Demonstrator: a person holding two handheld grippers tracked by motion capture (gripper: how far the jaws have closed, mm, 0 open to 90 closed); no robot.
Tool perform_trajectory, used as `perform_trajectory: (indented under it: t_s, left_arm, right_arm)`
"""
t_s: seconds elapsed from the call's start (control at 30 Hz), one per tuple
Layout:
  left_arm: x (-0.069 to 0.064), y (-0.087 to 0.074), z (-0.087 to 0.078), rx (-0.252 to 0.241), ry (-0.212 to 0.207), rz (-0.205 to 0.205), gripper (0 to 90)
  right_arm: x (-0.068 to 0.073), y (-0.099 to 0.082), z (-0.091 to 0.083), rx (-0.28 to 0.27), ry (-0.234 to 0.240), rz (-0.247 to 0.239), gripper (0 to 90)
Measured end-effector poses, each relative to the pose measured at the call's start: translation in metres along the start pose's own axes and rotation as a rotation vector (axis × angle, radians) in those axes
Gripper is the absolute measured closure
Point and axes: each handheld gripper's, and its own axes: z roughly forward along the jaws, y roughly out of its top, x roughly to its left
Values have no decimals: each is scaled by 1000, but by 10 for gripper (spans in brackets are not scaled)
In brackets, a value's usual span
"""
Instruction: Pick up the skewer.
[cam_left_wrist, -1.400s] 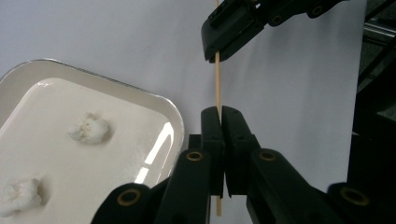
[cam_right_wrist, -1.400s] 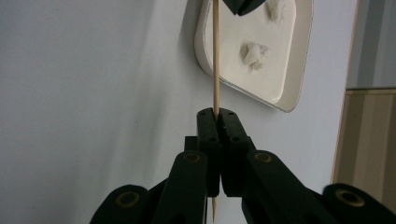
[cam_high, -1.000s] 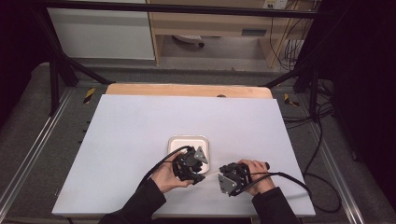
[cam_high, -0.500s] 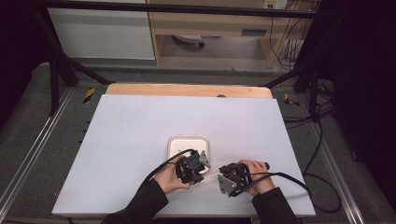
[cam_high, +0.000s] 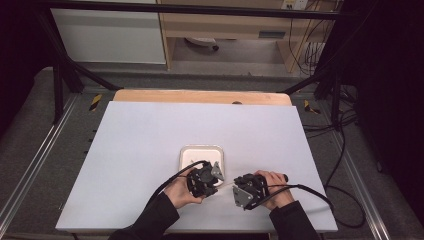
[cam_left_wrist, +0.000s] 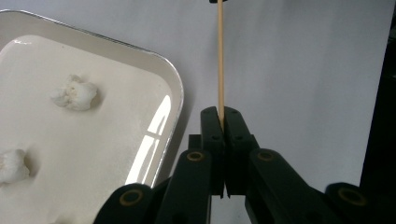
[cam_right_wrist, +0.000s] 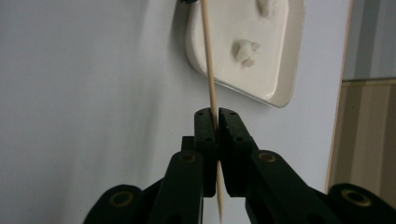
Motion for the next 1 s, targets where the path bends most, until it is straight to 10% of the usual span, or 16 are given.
perform_trajectory:
  t_s: [0.77,1.0]
  left_arm:
    - [17,-50,-31,-89,91,-113,888]
    - [18,-73,-42,-162,123,-172,889]
  right_arm:
    - [-3,-53,-11,-74,-23,850,166]
    - [2,-60,-6,-38,25,953,82]
